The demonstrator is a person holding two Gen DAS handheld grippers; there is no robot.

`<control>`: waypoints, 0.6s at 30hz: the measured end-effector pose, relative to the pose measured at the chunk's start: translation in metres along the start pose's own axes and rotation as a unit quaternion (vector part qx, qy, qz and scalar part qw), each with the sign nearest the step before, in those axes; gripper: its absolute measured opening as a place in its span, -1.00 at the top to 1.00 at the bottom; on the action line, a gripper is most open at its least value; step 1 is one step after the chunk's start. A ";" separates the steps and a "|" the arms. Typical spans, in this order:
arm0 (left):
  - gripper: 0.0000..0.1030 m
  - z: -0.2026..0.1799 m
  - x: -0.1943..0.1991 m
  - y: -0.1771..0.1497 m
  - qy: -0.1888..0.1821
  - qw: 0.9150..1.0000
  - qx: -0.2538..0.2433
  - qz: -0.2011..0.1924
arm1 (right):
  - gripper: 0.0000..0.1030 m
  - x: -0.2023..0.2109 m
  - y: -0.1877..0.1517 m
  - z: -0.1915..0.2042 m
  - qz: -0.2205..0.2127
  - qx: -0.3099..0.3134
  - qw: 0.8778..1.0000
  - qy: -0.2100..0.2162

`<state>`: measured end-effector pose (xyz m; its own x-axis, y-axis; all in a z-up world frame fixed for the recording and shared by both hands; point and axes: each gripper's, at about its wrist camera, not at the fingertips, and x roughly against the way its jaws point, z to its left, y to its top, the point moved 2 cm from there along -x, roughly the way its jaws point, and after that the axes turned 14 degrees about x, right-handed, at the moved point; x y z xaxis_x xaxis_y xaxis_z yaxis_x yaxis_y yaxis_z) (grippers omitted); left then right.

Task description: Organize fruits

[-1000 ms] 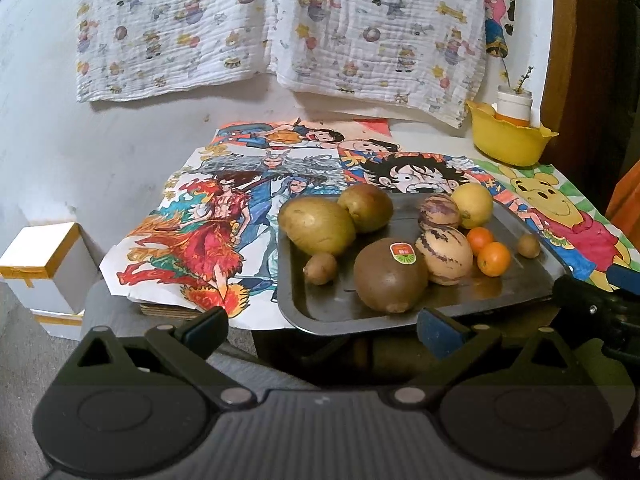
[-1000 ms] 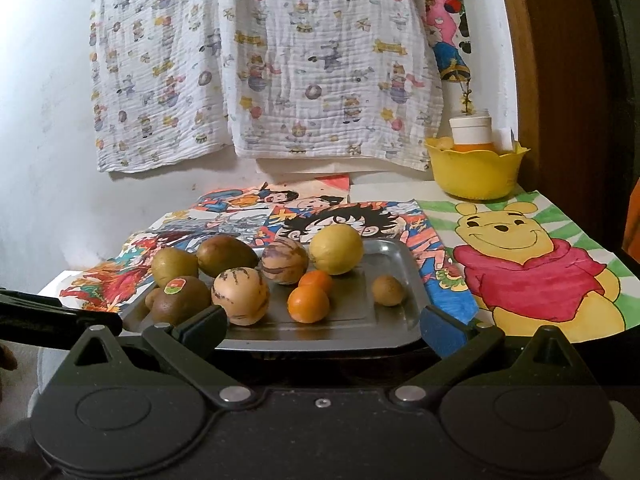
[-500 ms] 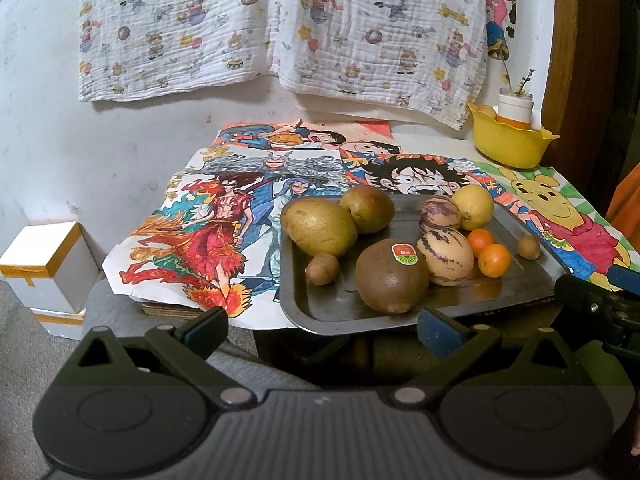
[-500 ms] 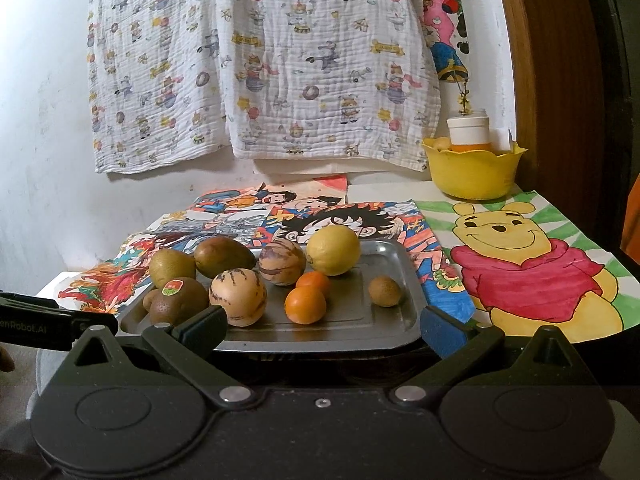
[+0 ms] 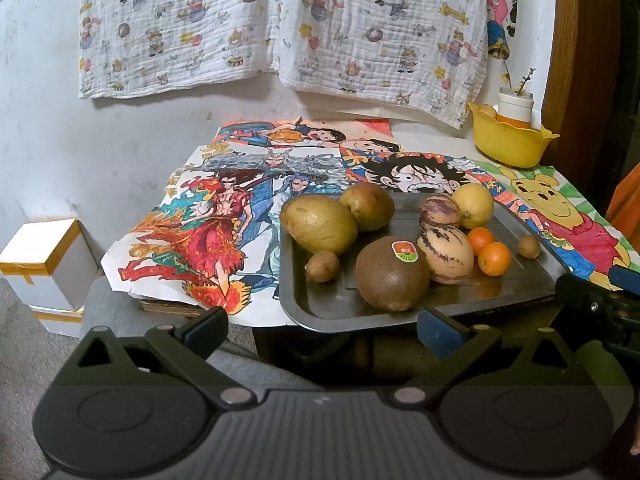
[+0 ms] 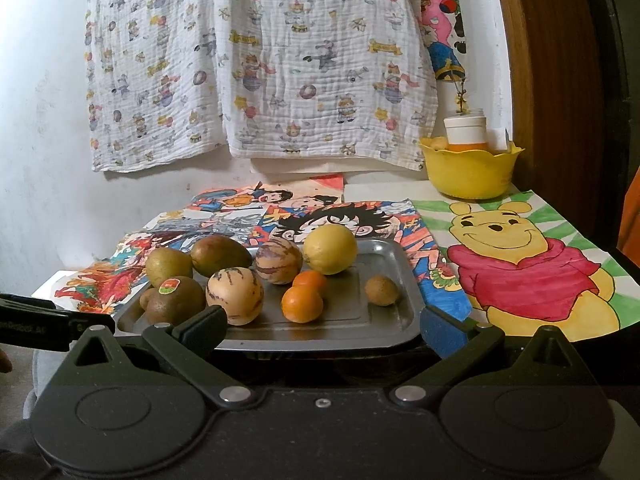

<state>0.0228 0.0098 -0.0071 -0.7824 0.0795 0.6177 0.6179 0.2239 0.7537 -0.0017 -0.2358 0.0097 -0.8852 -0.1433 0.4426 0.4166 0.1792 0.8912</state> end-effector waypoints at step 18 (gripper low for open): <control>-0.99 0.000 -0.001 0.000 0.000 1.000 0.001 0.000 | -0.99 0.000 0.000 -0.001 0.000 0.000 1.000 -0.001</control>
<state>0.0234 0.0101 -0.0077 -0.7824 0.0800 0.6177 0.6178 0.2249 0.7534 -0.0013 -0.2368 0.0101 -0.8856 -0.1409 0.4425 0.4166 0.1797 0.8911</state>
